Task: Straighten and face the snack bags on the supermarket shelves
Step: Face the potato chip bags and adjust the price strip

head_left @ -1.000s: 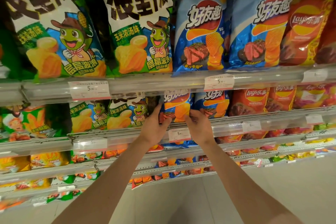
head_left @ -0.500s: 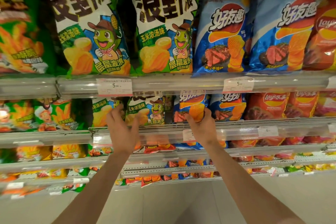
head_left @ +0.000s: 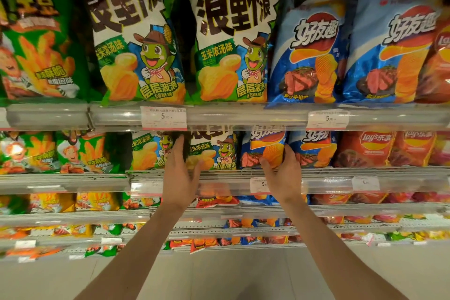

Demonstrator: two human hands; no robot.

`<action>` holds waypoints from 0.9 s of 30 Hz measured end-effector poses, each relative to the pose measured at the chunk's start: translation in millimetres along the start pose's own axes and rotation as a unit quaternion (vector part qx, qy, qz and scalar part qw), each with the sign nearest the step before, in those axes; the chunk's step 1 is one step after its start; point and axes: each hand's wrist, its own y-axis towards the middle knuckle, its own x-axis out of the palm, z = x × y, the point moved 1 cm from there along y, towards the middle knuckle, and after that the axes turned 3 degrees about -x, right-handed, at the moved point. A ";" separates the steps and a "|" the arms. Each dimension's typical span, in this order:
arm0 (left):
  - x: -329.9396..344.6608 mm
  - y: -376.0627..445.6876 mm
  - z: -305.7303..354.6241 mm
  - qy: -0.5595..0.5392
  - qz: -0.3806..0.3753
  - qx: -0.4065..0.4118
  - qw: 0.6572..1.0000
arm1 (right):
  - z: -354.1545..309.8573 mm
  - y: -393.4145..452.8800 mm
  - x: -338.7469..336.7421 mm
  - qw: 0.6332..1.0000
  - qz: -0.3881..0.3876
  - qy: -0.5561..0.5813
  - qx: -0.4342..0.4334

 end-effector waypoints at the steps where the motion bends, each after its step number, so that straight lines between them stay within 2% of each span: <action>1: -2.6 -1.3 -2.6 0.013 -0.009 0.024 1.000 | -1.6 -3.0 -1.1 0.999 0.005 -0.023 -0.024; 5: -5.8 1.0 0.3 0.070 -0.056 0.073 0.993 | -11.2 -13.6 -1.6 0.993 -0.001 -0.073 -0.091; 12: 3.6 14.0 8.5 0.145 -0.110 0.022 0.983 | -11.1 -17.4 8.7 0.980 -0.044 -0.152 -0.121; 23: -1.4 12.7 12.2 0.106 -0.149 -0.017 0.983 | -0.2 -15.3 13.6 0.986 -0.067 -0.096 -0.122; 27: -10.0 15.1 10.8 0.051 -0.176 -0.034 0.982 | 0.3 -10.4 7.1 0.990 -0.084 -0.028 -0.105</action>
